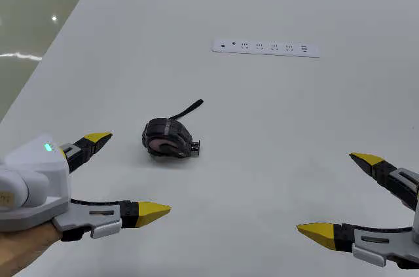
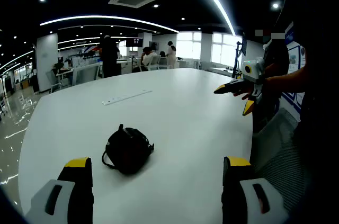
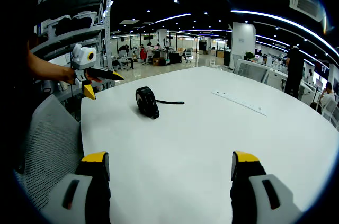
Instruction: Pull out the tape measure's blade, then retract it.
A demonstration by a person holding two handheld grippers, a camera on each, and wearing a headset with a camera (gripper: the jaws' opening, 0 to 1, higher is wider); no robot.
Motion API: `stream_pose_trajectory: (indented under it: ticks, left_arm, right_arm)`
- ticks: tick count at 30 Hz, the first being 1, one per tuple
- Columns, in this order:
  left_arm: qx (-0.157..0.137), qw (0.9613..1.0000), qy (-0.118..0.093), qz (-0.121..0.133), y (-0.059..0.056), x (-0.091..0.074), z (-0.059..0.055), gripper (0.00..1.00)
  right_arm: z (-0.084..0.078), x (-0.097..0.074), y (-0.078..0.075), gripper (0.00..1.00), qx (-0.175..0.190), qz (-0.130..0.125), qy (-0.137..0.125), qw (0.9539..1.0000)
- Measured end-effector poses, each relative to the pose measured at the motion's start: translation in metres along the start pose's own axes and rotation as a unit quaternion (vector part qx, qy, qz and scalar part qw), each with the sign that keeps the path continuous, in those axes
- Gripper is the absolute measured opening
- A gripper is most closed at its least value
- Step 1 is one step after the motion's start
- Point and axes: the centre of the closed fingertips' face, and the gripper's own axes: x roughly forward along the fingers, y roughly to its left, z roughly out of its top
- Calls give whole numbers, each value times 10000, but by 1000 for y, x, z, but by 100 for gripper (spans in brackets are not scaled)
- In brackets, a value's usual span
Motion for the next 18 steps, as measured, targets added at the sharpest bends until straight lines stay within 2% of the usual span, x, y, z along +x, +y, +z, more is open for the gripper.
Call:
stream_pose_trajectory:
  ticks: [8, 18]
  left_arm:
    - [-7, 10000, 43, -23, 0, 2, -1, 100]
    - [33, 9999, 85, -61, -1, 3, -2, 100]
  right_arm:
    - [-3, -1, -4, 97, 6, 14, 12, 10000]
    - [-8, 1, -2, 96, -30, 95, 66, 9999]
